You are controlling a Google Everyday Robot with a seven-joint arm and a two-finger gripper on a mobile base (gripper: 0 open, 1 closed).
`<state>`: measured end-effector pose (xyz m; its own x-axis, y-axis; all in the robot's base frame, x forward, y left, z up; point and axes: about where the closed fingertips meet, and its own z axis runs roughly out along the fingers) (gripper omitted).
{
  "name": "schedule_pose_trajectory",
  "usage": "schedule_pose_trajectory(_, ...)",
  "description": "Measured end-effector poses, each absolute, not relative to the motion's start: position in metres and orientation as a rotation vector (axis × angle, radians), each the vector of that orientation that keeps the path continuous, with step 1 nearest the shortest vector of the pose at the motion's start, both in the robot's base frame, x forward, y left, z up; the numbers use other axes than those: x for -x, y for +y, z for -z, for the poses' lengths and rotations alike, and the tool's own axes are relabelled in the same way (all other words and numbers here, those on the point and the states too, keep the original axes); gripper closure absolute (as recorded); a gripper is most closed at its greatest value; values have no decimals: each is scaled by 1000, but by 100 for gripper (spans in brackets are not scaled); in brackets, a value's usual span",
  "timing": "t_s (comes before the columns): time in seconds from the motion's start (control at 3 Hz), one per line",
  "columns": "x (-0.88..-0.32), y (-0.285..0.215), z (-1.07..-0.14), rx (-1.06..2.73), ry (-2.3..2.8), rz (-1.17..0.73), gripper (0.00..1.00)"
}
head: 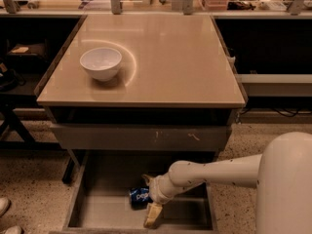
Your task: Pick pepsi can from middle drawer and place on counter
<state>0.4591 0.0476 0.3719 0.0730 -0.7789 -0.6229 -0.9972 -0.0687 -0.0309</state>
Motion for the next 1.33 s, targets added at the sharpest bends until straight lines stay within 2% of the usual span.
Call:
schedule_pose_trajectory(0.33, -459, 48, -372, 1902, 1756, -635, 18)
schedule_pose_trajectory(1.33, -459, 48, -372, 1901, 1756, -637, 88)
